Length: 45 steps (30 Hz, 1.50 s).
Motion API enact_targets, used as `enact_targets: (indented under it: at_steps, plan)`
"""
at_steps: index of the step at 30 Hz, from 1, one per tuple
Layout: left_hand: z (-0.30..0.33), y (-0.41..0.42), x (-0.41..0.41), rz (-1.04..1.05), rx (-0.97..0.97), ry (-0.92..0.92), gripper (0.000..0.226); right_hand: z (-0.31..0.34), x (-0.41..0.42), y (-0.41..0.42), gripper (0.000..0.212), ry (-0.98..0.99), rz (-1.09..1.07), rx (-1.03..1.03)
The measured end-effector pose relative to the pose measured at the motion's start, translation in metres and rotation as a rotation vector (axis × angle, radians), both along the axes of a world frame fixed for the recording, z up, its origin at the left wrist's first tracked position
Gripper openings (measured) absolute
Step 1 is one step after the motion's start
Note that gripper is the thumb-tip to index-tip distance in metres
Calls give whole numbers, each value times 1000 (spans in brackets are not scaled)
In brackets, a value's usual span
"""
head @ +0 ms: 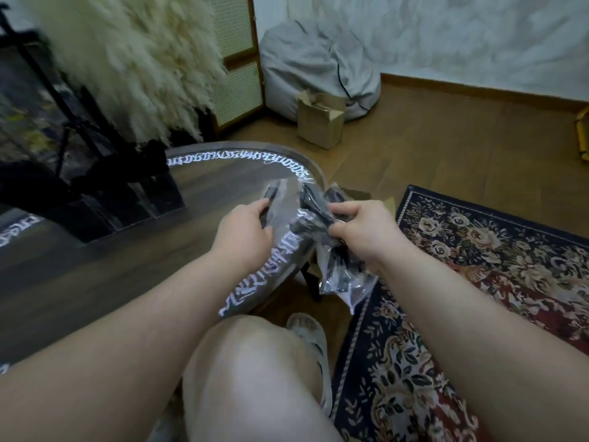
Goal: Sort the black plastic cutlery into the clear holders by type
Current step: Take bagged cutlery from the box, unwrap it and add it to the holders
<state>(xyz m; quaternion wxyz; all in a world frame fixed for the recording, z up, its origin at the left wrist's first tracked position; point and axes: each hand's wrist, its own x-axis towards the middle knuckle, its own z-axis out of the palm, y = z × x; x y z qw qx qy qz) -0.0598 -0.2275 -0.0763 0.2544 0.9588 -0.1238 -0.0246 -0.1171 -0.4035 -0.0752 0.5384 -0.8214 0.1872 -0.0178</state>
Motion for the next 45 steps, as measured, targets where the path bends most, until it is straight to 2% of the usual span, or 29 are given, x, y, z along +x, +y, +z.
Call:
enact_targets:
  at_steps: [4,6,8,12,16,18,21,23,26,29,34,36,41,45]
  plan:
    - [-11,44,7,123,39,11,55,25,19,30,37,-1,105,-387]
    - [-13,60,10,160,29,11,55,39,23,37,36,-38,118,-481]
    - [-14,68,13,181,-15,14,56,50,27,44,36,-112,104,-451]
    - [-13,67,16,178,-84,-5,54,33,49,75,45,-220,124,-225]
    - [-24,80,16,224,-77,62,42,-16,71,111,46,-192,158,-32]
    - [-35,93,17,236,-39,119,43,-35,78,125,46,-145,196,13]
    - [-51,114,17,226,65,257,66,-57,85,137,52,-60,352,-64]
    - [-57,126,18,230,106,286,70,-64,88,137,57,-10,456,-155]
    - [-57,131,18,267,173,186,63,-65,84,126,55,13,491,-194]
    - [-51,118,17,257,180,85,56,-66,74,106,53,-26,468,-149]
    - [-46,73,14,104,133,6,52,-71,54,70,59,-62,402,-262]
    - [-47,52,12,20,123,-24,51,-70,46,56,67,-97,457,-327]
    - [-56,0,17,-102,130,-22,48,-79,33,27,72,-138,611,-651]
    - [-60,-10,21,-46,221,19,52,-92,42,24,60,-244,528,-633]
